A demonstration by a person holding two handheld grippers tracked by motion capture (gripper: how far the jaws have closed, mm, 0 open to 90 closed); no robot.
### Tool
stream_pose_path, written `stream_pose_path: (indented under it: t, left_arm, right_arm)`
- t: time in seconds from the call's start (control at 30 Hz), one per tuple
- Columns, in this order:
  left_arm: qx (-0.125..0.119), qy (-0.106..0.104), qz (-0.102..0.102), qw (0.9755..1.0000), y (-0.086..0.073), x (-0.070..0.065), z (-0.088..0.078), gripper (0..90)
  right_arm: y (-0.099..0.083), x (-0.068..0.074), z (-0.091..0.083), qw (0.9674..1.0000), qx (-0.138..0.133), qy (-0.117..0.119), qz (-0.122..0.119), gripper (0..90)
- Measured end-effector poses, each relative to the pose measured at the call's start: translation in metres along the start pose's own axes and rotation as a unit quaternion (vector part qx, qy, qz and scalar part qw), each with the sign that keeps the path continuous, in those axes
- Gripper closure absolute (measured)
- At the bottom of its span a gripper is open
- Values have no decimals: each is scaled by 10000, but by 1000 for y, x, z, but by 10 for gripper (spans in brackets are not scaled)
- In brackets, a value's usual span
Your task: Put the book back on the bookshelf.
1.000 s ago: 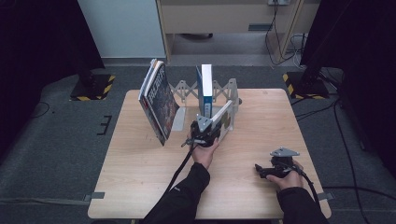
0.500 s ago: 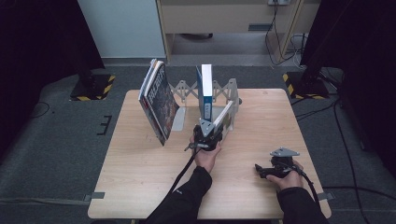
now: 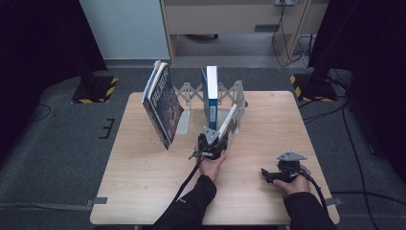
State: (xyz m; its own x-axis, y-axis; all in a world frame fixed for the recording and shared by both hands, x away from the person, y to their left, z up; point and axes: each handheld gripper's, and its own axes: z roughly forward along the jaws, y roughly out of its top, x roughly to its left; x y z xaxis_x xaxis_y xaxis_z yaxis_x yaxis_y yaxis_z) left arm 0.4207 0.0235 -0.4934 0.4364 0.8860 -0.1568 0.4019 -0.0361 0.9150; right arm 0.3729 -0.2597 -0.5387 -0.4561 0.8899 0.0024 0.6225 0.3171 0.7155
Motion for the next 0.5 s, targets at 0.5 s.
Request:
stream_pose_path:
  t: [0.5]
  left_arm:
    - [-38, -20, -101, 9999, -1, 0, 6, 725]
  right_arm:
    - [0, 0, 0, 10000, 0, 3, 0, 63]
